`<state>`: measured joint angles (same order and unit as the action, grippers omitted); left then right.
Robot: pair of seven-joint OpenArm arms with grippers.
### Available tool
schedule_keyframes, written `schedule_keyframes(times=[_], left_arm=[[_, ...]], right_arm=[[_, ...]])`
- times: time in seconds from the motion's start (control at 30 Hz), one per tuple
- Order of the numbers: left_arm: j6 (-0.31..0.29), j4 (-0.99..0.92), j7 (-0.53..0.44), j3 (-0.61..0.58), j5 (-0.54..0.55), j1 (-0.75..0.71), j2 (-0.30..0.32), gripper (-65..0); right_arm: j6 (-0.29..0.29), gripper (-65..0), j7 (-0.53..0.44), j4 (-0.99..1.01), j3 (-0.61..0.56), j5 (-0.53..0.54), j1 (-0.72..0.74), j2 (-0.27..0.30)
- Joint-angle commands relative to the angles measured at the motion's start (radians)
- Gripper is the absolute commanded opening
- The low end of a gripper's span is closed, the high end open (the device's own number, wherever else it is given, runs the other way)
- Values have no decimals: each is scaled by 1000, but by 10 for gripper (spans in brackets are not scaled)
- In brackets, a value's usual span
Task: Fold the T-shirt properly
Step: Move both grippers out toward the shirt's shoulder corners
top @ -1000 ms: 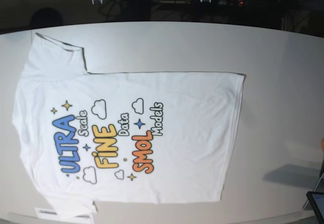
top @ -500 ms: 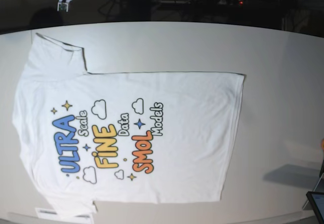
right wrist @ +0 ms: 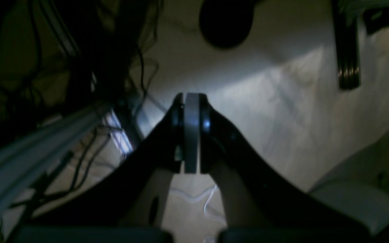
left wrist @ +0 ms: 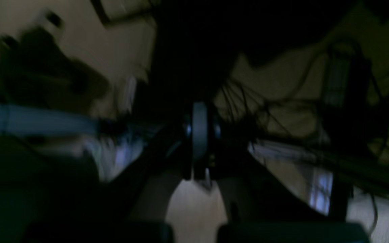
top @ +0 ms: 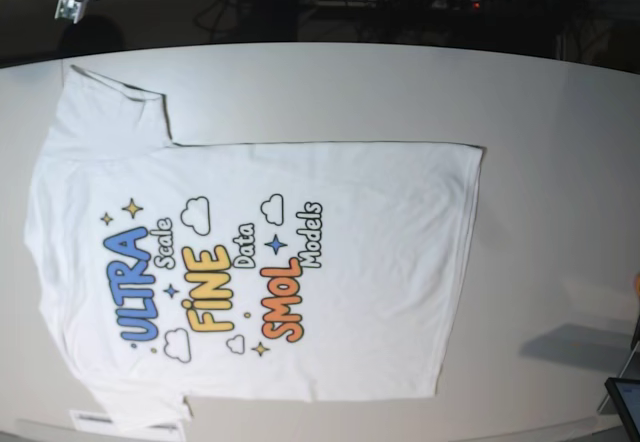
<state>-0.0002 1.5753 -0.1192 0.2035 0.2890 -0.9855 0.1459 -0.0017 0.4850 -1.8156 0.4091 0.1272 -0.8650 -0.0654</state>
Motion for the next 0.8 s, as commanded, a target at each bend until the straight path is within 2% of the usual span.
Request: schedule_keyframes(times=[0.0,0.17,0.3,0.43,0.47,0.57,0.6,0.77], left_arm=[[6,46,-20,20,0,-40,4,-650],[6,198,-20,41,0,-92,4,-650],[6,297,-20,41,0,-118,4,-650],[6,369,-18,70,0,-111,4,-650],[6,383,-18,78,0,-105,4,-650],[6,399,-18,109,0,-75,4,-650],[6,399,-17,119,0,-68,4,-650],[6,400,-17,161,8,-33,7,-650]], right_arm=[[-7,-650,4,-46,24,-4,-15,5],[-4,-650,71,-168,101,-4,-13,3],[-2,-650,65,-178,153,-4,-4,9],[10,-650,65,-180,208,-2,65,17],[47,-650,65,-181,218,-2,86,29],[216,-650,71,-181,222,-1,140,49],[254,-650,71,-181,231,-1,158,52],[360,-650,139,-183,311,-2,260,51]])
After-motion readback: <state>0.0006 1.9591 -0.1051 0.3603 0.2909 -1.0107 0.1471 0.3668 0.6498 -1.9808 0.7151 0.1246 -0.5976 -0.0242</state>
